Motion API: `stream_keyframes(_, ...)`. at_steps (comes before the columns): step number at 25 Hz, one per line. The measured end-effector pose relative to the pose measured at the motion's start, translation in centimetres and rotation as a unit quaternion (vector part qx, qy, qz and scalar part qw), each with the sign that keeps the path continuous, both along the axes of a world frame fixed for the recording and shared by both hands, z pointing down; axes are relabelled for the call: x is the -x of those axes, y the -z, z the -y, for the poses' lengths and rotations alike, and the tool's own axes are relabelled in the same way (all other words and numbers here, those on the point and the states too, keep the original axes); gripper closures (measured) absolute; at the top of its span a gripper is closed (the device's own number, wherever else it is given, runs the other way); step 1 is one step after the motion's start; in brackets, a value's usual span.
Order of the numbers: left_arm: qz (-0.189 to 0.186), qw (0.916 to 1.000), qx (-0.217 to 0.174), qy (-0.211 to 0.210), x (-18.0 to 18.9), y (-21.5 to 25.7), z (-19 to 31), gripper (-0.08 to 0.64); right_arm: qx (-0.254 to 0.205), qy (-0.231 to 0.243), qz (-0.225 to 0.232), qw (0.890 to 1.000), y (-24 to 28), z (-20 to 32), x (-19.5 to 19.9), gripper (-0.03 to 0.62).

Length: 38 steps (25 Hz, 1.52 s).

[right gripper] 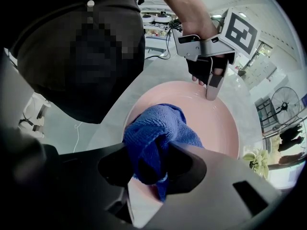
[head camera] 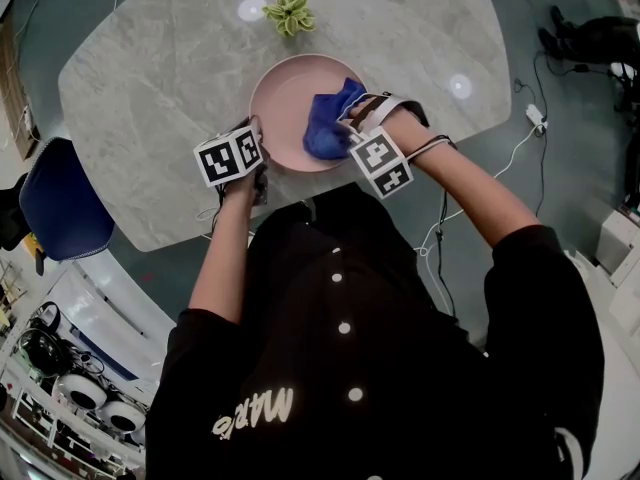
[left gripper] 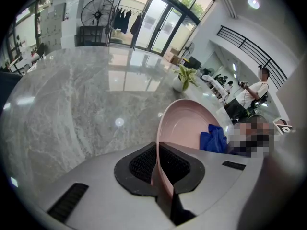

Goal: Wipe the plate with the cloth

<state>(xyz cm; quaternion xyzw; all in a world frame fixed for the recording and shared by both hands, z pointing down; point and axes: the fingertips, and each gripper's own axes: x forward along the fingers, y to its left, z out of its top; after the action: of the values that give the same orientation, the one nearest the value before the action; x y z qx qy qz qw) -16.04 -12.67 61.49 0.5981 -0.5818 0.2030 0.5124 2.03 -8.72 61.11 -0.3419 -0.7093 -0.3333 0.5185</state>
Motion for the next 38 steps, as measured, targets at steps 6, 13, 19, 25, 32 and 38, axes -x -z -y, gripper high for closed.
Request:
stream_keyframes(6,0.012,0.9998,-0.005,-0.013,-0.1,0.1,0.0,0.529,-0.008,-0.015,0.003,1.000,0.1,0.0,0.3,0.443)
stream_keyframes(13,-0.008,0.9983,-0.044,-0.037,-0.8,1.5,0.0,0.420,-0.002,-0.103,0.042,0.994,1.5,0.1,1.7,0.443)
stream_keyframes(19,0.011,0.9957,-0.078,-0.049,-0.4,4.1,-0.1,0.393,0.031,-0.200,0.099,0.974,4.9,0.5,3.7,0.442)
stream_keyframes(25,0.022,0.9881,-0.142,-0.054,-0.4,9.3,0.6,0.394,0.065,-0.314,0.186,0.929,10.1,1.9,5.5,0.442)
stream_keyframes(32,0.056,0.9699,-0.225,-0.075,-0.1,15.7,1.0,0.452,0.126,-0.455,0.302,0.828,17.6,4.8,6.2,0.442)
stream_keyframes(38,0.069,0.9536,-0.283,-0.076,-0.3,20.5,0.6,0.496,0.134,-0.516,0.387,0.752,23.0,6.7,5.0,0.442)
